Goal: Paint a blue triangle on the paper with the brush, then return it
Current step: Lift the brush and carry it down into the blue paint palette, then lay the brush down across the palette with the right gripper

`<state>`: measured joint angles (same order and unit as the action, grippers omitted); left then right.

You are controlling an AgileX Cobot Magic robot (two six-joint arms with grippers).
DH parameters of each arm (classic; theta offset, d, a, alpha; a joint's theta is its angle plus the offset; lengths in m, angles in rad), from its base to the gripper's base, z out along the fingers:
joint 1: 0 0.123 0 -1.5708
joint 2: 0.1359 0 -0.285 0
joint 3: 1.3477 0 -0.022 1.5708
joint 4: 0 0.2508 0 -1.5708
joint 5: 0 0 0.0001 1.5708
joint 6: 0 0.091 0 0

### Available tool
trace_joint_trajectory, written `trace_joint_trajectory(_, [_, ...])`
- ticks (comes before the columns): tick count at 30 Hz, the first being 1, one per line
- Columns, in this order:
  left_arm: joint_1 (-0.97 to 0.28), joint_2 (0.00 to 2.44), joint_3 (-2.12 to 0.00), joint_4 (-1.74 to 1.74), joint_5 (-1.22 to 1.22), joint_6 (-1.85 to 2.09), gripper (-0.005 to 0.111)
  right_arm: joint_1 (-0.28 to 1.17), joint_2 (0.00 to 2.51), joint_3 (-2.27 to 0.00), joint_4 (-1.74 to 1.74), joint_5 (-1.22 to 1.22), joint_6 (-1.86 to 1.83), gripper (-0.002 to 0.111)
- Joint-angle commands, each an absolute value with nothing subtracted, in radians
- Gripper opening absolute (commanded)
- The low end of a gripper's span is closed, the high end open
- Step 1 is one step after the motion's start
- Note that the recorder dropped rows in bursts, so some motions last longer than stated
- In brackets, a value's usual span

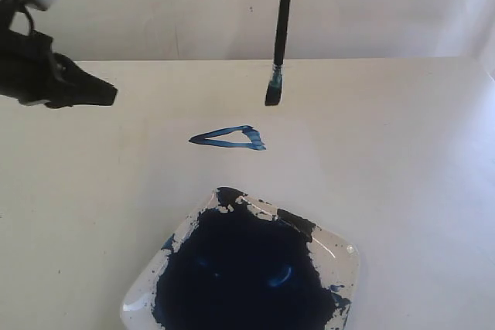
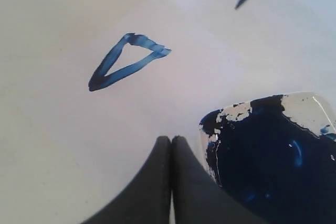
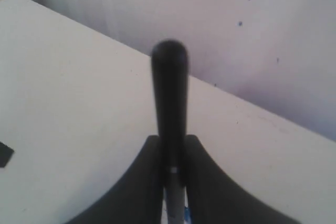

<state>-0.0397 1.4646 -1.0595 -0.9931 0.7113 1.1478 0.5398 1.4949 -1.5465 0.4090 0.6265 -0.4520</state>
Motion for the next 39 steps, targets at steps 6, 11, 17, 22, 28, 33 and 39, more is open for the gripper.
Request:
trace_joint_trajectory(6, [0.037, 1.016, -0.768, -1.046, 0.738, 1.122, 0.000, 0.538, 1.123, -1.078, 0.636, 0.480, -0.413, 0.000])
trace_joint_trajectory(11, [0.035, 0.906, -0.734, -1.046, 0.829, 1.124, 0.000, 0.538, 1.030, -0.917, 0.636, 0.414, -0.326, 0.000])
trace_joint_trajectory(17, [0.035, 0.908, -0.729, -1.082, 0.842, 1.137, 0.000, 0.538, 1.027, -0.864, 0.642, 0.471, -0.307, 0.000])
trace_joint_trajectory(22, [0.035, 0.908, -0.729, -1.150, 0.848, 1.138, 0.000, 0.538, 1.043, -0.864, 0.651, 0.392, -0.066, 0.000])
trace_joint_trajectory(28, [0.035, 0.908, -0.729, -1.174, 0.839, 1.136, 0.000, 0.538, 1.121, -0.860, 0.634, 0.307, 0.139, 0.000])
trace_joint_trajectory(33, [0.035, 0.908, -0.729, -1.199, 0.831, 1.138, 0.000, 0.538, 1.212, -0.838, 0.631, 0.335, 0.220, 0.000])
trace_joint_trajectory(39, [-0.006, 0.908, -0.727, -1.196, 0.812, 1.138, 0.000, 0.500, 1.246, -0.787, 0.631, 0.339, 0.233, 0.000])
